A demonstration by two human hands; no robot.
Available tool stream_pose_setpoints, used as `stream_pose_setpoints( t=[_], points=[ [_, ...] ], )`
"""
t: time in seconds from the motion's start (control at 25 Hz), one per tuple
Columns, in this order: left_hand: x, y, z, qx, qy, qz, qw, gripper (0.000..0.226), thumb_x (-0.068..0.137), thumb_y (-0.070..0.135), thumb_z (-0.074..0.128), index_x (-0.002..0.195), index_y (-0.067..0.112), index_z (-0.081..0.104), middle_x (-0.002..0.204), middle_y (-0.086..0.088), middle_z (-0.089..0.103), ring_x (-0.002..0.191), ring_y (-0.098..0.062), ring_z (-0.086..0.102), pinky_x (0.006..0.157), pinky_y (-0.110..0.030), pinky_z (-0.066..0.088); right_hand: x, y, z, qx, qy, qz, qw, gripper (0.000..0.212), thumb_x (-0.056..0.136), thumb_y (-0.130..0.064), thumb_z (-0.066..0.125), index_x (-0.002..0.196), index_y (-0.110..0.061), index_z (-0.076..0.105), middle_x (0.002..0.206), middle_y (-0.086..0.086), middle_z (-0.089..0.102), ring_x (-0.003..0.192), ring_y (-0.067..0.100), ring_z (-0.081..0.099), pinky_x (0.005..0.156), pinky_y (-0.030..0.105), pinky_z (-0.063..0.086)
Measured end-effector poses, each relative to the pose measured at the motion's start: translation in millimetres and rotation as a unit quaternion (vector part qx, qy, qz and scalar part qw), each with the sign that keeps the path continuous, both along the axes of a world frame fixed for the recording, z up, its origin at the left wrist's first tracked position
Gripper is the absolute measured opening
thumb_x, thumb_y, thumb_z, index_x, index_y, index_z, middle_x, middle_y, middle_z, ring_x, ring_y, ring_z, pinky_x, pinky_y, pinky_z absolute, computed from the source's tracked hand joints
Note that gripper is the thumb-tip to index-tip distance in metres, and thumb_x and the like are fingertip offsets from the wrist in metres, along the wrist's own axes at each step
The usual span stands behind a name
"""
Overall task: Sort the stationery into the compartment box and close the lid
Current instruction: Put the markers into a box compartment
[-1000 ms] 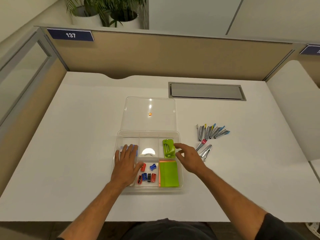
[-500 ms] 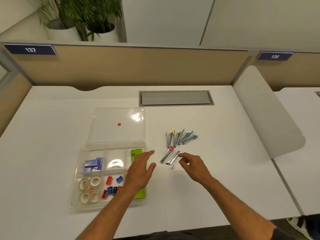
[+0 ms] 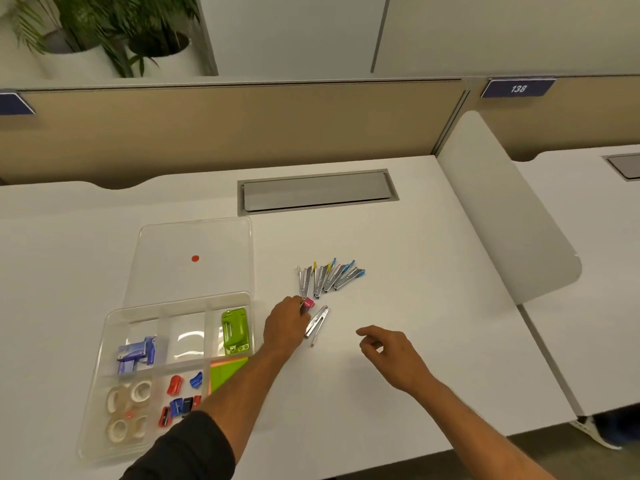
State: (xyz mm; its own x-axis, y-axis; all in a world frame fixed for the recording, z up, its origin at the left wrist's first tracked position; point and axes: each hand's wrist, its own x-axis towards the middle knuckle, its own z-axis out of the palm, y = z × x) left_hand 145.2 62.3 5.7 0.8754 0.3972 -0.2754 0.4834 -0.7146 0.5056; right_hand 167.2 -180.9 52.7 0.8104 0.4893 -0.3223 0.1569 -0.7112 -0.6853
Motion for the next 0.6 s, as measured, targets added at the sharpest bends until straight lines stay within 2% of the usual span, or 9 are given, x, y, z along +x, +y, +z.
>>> stream_pose_setpoints(
  t=[0.24,0.36,0.48,0.6],
  points=[
    [1,2,-3,-0.001,0.012,0.005,1.000,0.016,0.090,0.022,0.056,0.104,0.017,0.065,0.099,-0.006,0.068,0.090,-0.030,0.062,0.074,-0.038,0.049,17,11,-3,-0.012,-0.002,0.030,0.999,0.027,0.093,-0.020,0.057,0.118,-0.026,0.067,0.092,-0.015,0.070,0.087,0.001,0.064,0.083,0.024,0.051],
    [-11,5,7,-0.047,-0.029,0.039,0.998,0.013,0.087,0.024,0.063,0.097,0.017,0.065,0.091,-0.001,0.069,0.083,-0.025,0.064,0.074,-0.040,0.052,27,30,-8,-0.056,-0.037,0.097,0.993,0.032,0.095,-0.021,0.056,0.127,-0.023,0.062,0.115,-0.008,0.068,0.104,0.010,0.062,0.093,0.029,0.048],
    [-28,7,22,-0.111,-0.087,0.092,0.986,0.009,0.082,0.021,0.069,0.091,0.022,0.067,0.080,0.007,0.068,0.073,-0.015,0.065,0.069,-0.037,0.055,32,56,-18,-0.096,-0.085,0.182,0.975,0.039,0.096,-0.020,0.053,0.135,-0.022,0.054,0.138,-0.004,0.054,0.125,0.017,0.047,0.099,0.032,0.044],
    [-48,9,37,-0.185,-0.137,0.145,0.962,0.014,0.079,0.017,0.073,0.086,0.028,0.068,0.071,0.010,0.065,0.063,-0.010,0.064,0.060,-0.025,0.053,36,83,-27,-0.125,-0.145,0.270,0.944,0.041,0.093,-0.011,0.053,0.134,-0.018,0.054,0.146,0.000,0.045,0.134,0.024,0.037,0.101,0.037,0.042]
  ],
)
